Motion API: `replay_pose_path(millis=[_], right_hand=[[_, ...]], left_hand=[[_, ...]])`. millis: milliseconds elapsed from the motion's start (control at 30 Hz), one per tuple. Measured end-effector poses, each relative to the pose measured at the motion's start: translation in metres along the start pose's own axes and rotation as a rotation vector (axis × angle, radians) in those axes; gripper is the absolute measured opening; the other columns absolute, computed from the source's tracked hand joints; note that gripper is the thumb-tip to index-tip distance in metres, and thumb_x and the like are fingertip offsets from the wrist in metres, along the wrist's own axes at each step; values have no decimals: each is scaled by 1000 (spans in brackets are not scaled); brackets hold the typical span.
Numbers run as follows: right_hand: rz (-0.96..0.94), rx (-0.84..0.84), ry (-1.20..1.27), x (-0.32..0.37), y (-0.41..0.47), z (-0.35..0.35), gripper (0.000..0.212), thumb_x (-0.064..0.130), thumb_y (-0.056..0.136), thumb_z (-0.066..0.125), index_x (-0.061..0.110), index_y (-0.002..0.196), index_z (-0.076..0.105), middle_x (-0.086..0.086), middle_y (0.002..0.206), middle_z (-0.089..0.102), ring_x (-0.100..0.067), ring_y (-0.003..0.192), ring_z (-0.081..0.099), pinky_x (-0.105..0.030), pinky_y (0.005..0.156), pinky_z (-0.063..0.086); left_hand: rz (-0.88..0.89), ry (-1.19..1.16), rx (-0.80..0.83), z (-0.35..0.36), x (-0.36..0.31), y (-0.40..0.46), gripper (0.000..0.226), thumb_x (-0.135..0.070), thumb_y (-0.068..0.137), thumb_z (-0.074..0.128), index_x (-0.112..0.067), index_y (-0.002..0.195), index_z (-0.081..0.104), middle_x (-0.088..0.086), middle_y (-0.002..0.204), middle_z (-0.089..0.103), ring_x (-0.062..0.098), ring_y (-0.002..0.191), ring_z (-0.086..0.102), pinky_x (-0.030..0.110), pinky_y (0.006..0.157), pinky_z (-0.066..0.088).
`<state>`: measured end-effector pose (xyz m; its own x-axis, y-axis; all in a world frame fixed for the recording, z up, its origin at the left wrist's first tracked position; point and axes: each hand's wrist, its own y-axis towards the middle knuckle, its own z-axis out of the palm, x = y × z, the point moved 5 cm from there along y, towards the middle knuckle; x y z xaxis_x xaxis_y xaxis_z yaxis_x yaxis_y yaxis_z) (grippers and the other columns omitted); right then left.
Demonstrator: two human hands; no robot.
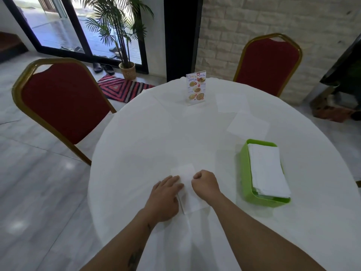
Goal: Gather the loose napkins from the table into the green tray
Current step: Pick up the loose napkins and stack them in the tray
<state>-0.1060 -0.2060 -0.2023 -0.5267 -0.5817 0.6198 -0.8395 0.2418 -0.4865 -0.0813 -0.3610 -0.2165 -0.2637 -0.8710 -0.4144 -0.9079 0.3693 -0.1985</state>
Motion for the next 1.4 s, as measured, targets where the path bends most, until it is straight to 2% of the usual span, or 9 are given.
replay_pose_path(millis=[200, 367, 533, 667, 833, 933, 1000, 1233, 1400], right_hand=[[21, 1, 36, 2, -10, 3, 36, 14, 78, 56, 17, 112, 43, -1, 103, 54, -21, 91, 58, -29, 68, 46], [121, 40, 296, -5, -10, 6, 7, 10, 82, 55, 11, 89, 56, 0, 83, 51, -19, 74, 54, -28, 57, 41], [133, -13, 291, -10, -6, 5, 27, 13, 84, 53, 1, 100, 72, -10, 102, 72, -25, 94, 67, -39, 83, 57], [57, -42, 180, -10, -7, 2, 21, 10, 80, 52, 15, 93, 68, 1, 102, 68, -20, 92, 64, -35, 80, 57], [51, 47, 244, -6, -5, 10, 36, 10, 83, 57, 19, 118, 53, 2, 109, 55, -18, 95, 58, -26, 73, 46], [28, 47, 216, -4, -4, 14, 17, 8, 77, 55, 16, 91, 61, 3, 87, 60, -17, 75, 57, -30, 65, 47], [-28, 14, 177, -1, -6, 11, 15, 2, 71, 49, 15, 64, 47, 1, 63, 47, -18, 57, 40, -31, 54, 34], [-231, -86, 147, 18, -22, -45, 29, 2, 75, 52, 18, 55, 38, 5, 54, 37, -14, 52, 33, -28, 50, 30], [-210, -243, 221, -3, -14, -154, 14, 6, 81, 61, 15, 77, 72, -2, 77, 70, -17, 73, 64, -28, 67, 50]], left_hand=[[-14, -37, -11, -1, 3, -4, 55, -15, 89, 40, -30, 141, 41, -7, 157, 26, 14, 146, 15, 34, 119, 13], [-24, -38, -6, 2, 1, -8, 55, -15, 88, 41, -31, 141, 41, -8, 157, 25, 14, 146, 15, 34, 118, 13], [-31, -37, -14, 1, -1, -7, 55, -15, 88, 42, -31, 141, 42, -8, 157, 25, 14, 146, 16, 34, 119, 14], [-39, -44, -24, 2, -2, -9, 55, -15, 88, 42, -31, 141, 41, -8, 157, 25, 14, 146, 15, 34, 119, 13], [-49, -64, -27, 1, -4, -10, 55, -15, 88, 43, -31, 141, 41, -8, 158, 24, 13, 146, 14, 32, 118, 11], [-67, -89, -22, 1, -4, -9, 53, -17, 89, 44, -30, 140, 42, -8, 157, 26, 13, 146, 16, 33, 118, 13], [-77, -137, -29, 0, -2, -8, 53, -20, 88, 47, -30, 139, 44, -7, 155, 30, 13, 144, 22, 33, 119, 18], [-169, -546, -234, -25, -11, -1, 40, -14, 86, 56, -27, 124, 59, -11, 137, 47, 8, 127, 44, 20, 101, 32], [-98, -712, -267, -47, -68, 28, 40, -10, 86, 56, -29, 121, 60, -11, 129, 50, 8, 119, 49, 23, 96, 38]])
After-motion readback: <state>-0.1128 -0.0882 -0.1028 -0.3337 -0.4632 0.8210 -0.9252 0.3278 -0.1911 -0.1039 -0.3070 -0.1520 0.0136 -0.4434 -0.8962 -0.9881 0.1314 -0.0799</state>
